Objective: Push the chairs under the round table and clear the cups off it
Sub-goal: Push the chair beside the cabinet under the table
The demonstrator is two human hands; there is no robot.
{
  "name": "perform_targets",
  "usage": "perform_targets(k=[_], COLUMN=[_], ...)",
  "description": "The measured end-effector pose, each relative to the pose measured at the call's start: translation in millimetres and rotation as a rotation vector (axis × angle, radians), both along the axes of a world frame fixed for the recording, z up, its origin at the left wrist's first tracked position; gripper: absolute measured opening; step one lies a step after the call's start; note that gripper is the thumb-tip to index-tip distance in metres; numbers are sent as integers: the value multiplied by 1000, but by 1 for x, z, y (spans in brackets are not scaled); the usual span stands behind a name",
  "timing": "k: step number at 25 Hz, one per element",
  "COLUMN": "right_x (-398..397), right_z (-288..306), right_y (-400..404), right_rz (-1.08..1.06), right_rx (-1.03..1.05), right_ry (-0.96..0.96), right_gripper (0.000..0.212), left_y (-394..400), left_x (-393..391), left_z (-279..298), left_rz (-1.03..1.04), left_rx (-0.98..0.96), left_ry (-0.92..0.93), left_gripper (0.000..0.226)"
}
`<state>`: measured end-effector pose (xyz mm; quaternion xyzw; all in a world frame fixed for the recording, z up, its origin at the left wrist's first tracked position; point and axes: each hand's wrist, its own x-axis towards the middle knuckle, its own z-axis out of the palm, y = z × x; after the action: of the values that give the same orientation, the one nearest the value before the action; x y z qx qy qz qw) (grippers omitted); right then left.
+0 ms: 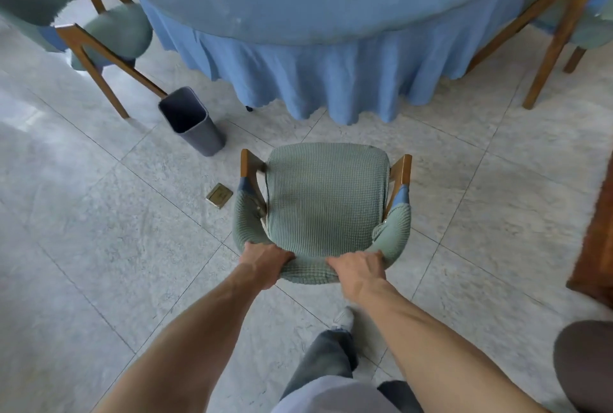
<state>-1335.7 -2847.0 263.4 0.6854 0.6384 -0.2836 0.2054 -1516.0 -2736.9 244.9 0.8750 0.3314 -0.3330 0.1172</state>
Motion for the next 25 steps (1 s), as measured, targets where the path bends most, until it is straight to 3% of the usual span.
perform_targets(k=[3, 7, 13, 20, 25], right_x=[47, 105, 254, 501, 619], right_z=[9, 17, 24, 52, 73], right_y=[10, 13, 17, -49, -86], right_rz=[-32, -190, -357, -631, -795], right_rx=[-101, -227, -113, -90, -24], right_ry=[196, 293, 246, 121, 81], right_gripper=[59, 57, 45, 45, 46], left_y=[18, 34, 38, 34, 17], left_x=[29, 94, 256, 494, 638], left_z=[6, 29, 47, 62, 95], left_rz=[23, 33, 165, 25, -86], left_rx=[-184, -460, -468, -371, -357], left_ry=[189, 400, 111, 3, -97], left_gripper=[54, 88, 83, 71, 63])
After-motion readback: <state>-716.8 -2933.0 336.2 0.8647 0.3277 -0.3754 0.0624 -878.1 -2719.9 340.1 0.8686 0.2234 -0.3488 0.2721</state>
